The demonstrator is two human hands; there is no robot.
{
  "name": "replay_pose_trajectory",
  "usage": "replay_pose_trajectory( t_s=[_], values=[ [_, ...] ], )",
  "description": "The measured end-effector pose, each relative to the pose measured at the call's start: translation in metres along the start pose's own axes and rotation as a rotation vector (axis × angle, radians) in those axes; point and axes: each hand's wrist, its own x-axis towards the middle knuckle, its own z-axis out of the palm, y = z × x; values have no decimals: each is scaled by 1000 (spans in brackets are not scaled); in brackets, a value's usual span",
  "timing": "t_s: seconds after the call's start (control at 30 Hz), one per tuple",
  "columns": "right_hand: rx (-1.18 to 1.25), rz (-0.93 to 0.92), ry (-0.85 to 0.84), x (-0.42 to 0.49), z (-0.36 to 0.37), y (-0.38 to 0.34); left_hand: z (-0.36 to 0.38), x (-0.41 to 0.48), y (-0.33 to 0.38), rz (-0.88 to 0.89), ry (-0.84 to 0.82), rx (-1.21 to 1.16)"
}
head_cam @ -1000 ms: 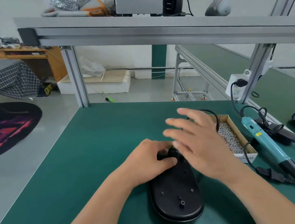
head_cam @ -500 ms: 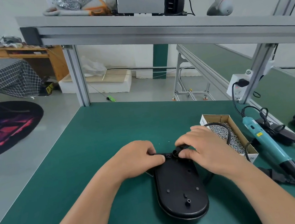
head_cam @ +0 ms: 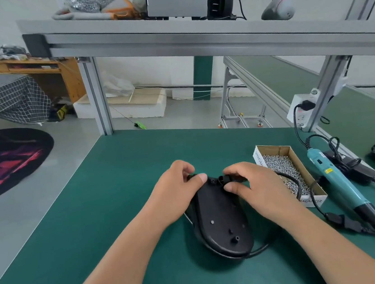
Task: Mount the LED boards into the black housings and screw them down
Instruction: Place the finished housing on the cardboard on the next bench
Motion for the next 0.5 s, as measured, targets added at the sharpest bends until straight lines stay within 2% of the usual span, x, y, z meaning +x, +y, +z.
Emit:
replay_pose_trajectory(
  t_s=[0.07, 0.23, 0.4, 0.5],
  values=[
    [102, 43, 42, -1, 0, 2, 4, 1, 3, -26, 36, -220],
    [271, 70, 103, -2, 2, -1, 15, -6, 10, -113, -129, -828],
    [386, 79, 160, -2, 3, -4, 20, -11, 15, -263, -272, -1085],
    [391, 72, 174, -3, 4, -5, 25, -12, 14, -242, -308, -1169]
  ],
)
